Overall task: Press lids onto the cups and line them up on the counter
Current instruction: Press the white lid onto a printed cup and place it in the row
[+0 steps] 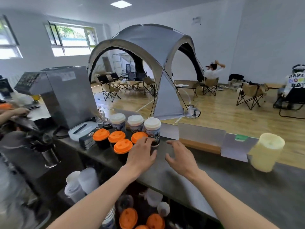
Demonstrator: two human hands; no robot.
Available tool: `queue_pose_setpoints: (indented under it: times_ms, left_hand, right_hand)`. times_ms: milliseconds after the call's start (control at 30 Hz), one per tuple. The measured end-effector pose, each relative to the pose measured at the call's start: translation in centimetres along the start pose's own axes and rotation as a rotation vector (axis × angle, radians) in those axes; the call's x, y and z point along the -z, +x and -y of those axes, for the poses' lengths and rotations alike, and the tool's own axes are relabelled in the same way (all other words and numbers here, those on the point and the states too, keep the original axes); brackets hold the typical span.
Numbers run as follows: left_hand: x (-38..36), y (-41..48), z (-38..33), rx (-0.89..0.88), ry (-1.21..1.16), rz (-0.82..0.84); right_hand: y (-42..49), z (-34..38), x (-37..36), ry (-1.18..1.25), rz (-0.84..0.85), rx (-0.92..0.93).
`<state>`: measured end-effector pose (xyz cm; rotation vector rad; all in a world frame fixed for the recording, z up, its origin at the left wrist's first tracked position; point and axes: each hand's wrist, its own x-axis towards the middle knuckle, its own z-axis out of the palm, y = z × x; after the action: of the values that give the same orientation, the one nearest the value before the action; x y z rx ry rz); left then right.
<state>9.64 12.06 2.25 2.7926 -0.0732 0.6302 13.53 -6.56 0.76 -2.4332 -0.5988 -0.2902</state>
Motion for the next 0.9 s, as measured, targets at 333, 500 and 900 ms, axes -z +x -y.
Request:
queue_pose_setpoints:
  times_ms: [333,500,900]
  left_hand:
    - [0.0,11.0,3.6,0.199,0.064,0.143]
    - [-2.4,12.1,4.6,0.182,0.161,0.156]
    - [-2.1,7.0,-4.2,-0.086,-0.049,0.020]
  right_hand:
    - [12.2,1.8,-1.2,0.263,0.110,-0.052]
    - [12.9,0.7,-2.6,0.255,0.233,-0.094]
    - [2.7,-1.4,4.3,0.162,-0.173,-0.166]
